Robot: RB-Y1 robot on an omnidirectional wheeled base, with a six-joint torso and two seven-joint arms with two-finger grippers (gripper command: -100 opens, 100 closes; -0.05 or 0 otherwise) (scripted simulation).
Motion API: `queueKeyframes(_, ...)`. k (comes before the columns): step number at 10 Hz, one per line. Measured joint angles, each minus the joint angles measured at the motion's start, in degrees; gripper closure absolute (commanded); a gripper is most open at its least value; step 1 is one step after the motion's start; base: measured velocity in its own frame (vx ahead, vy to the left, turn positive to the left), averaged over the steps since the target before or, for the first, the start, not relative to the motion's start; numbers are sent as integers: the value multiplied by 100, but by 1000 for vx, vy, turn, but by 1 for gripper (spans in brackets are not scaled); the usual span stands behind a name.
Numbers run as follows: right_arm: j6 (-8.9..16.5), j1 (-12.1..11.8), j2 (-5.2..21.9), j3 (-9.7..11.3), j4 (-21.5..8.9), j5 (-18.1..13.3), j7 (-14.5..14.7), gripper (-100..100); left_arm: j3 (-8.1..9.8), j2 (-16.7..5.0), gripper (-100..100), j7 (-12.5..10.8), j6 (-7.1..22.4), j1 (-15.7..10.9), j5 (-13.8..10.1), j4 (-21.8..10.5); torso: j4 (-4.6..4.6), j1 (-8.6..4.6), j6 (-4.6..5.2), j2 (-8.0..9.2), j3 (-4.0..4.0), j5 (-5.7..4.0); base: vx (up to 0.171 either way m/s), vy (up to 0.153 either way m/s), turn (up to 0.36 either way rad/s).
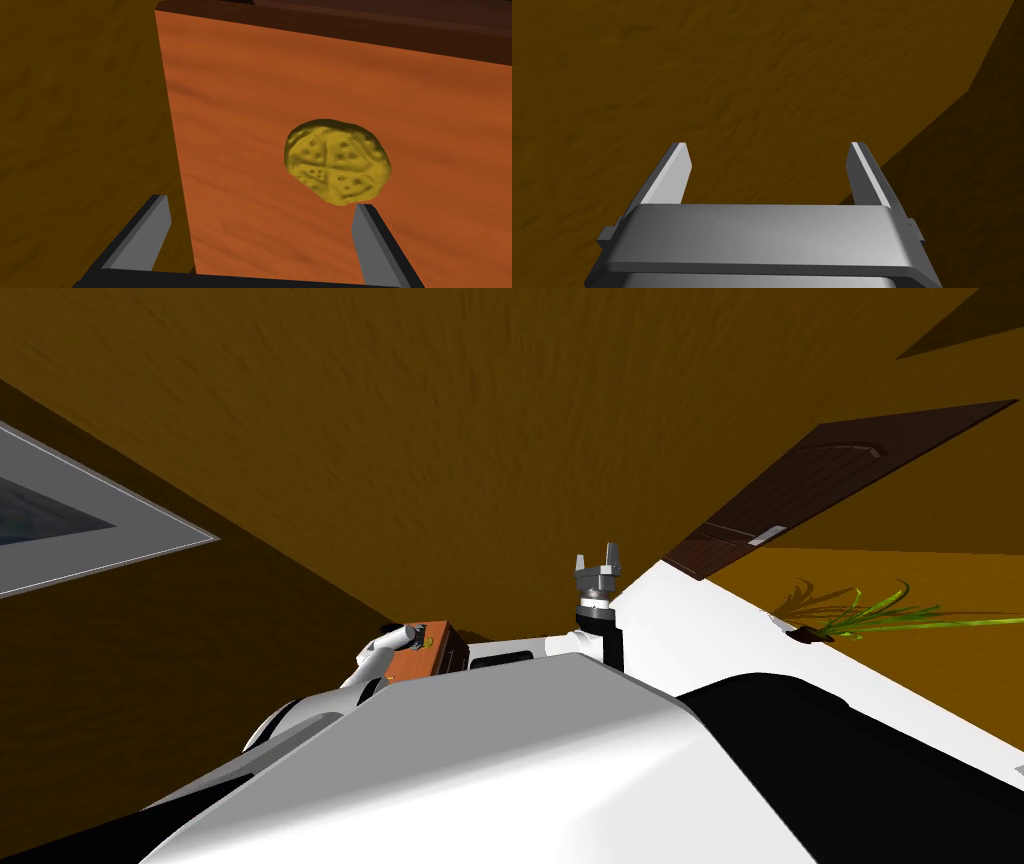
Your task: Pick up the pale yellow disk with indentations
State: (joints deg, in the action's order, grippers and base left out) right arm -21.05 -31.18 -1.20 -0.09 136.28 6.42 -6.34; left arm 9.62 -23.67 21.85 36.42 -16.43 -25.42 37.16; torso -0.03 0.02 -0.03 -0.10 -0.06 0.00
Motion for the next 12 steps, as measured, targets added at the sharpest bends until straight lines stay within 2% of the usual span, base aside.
queueKeyframes(4,0,0,0,0,0,0,0,0,113,-80,-100,89,540,-193,-154,-477,-1,0,0,-8,-4,0,42,7,2)
queueKeyframes(5,0,0,0,0,0,0,0,0,144,-105,-100,198,535,-332,-237,-827,-2,-1,0,-8,-5,0,50,5,6)
queueKeyframes(6,0,0,0,0,0,0,0,0,150,-97,-100,134,718,-259,-202,-702,-1,-1,-1,-7,-4,0,39,4,7)
queueKeyframes(7,0,0,0,0,0,0,0,0,165,-108,-100,109,834,-287,-216,-756,-1,-2,0,-5,-3,0,15,0,-1)
queueKeyframes(9,0,0,0,0,0,0,0,0,207,-134,-100,202,858,-370,-291,-1006,0,-5,0,1,1,-1,48,-5,17)
queueKeyframes(12,0,-1,0,0,0,0,0,0,337,-218,-100,416,1046,-670,-457,-1757,-5,1,0,-22,-13,1,79,12,14)
